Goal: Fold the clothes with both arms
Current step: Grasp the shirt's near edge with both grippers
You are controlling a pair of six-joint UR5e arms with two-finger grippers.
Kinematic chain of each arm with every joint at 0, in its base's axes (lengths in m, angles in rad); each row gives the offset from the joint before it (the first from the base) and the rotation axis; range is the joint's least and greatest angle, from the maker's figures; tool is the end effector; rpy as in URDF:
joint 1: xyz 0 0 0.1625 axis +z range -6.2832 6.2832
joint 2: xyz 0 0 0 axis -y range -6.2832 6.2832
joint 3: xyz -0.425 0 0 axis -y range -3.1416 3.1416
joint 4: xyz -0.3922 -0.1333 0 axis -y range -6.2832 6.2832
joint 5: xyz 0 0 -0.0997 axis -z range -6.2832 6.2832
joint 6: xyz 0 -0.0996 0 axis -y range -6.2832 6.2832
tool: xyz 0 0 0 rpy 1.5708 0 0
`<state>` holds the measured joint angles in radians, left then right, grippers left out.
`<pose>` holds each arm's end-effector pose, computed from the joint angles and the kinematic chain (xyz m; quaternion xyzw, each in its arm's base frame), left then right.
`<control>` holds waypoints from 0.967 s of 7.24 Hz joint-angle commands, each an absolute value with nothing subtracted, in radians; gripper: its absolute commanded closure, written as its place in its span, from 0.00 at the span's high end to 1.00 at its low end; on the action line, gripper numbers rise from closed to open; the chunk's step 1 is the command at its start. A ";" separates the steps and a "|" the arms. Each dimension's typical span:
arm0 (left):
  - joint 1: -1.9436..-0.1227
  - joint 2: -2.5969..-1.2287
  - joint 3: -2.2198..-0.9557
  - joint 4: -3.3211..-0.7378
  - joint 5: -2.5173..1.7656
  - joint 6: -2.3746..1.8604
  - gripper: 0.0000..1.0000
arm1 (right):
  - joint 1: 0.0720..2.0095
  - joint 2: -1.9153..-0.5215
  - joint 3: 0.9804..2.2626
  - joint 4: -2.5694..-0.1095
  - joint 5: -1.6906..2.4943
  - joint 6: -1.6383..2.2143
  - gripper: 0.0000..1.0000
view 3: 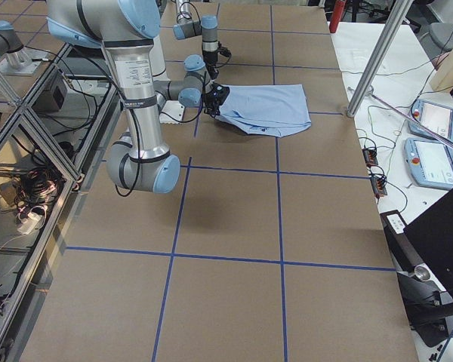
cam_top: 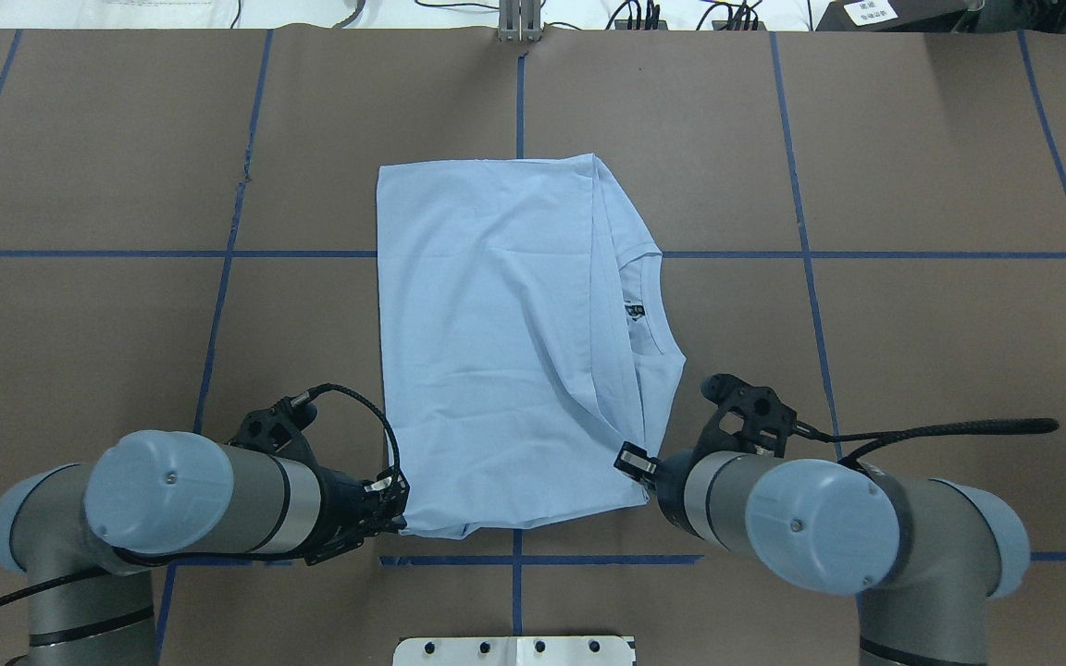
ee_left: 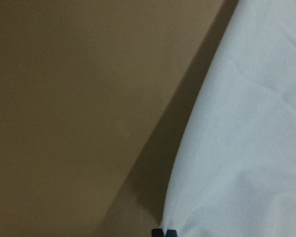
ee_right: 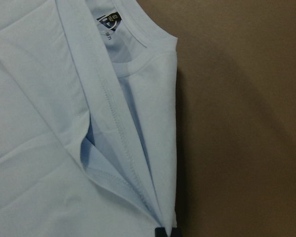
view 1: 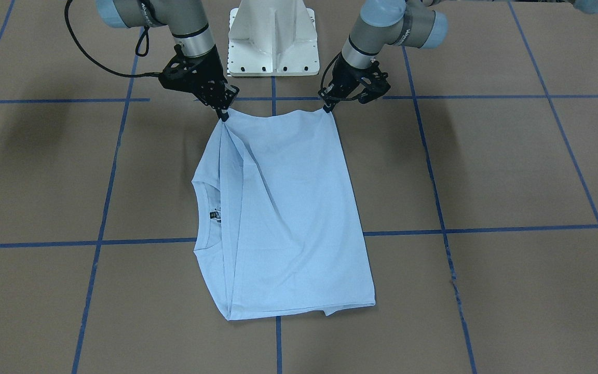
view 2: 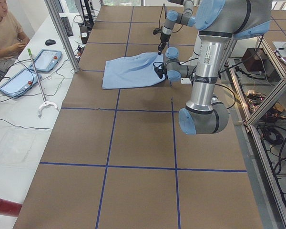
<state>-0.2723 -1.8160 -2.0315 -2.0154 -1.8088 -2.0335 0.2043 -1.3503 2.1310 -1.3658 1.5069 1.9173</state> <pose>0.4816 -0.2485 0.2688 -0.1505 0.5283 -0.2391 0.8007 -0.4706 -0.2401 0.2730 -0.0055 -0.4737 0.2540 0.8432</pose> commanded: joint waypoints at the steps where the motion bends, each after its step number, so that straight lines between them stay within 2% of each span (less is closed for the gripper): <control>1: -0.273 -1.769 -2.176 -2.014 -1.874 -2.034 0.00 | 0.179 -1.430 2.296 -1.367 1.509 1.980 0.00; 3: -0.354 -1.799 -2.172 -2.006 -1.870 -1.984 0.00 | 0.271 -1.379 2.266 -1.367 1.520 1.970 0.00; 4: -0.406 -1.845 -2.152 -2.002 -1.862 -1.880 0.00 | 0.366 -1.296 2.193 -1.367 1.608 1.970 0.00; 5: -0.461 -1.902 -2.096 -1.982 -1.864 -1.852 0.00 | 0.438 -1.223 2.086 -1.362 1.691 1.959 0.00; 7: -0.593 -2.041 -1.860 -1.988 -1.868 -1.797 0.00 | 0.578 -1.122 1.940 -1.361 1.754 1.870 0.00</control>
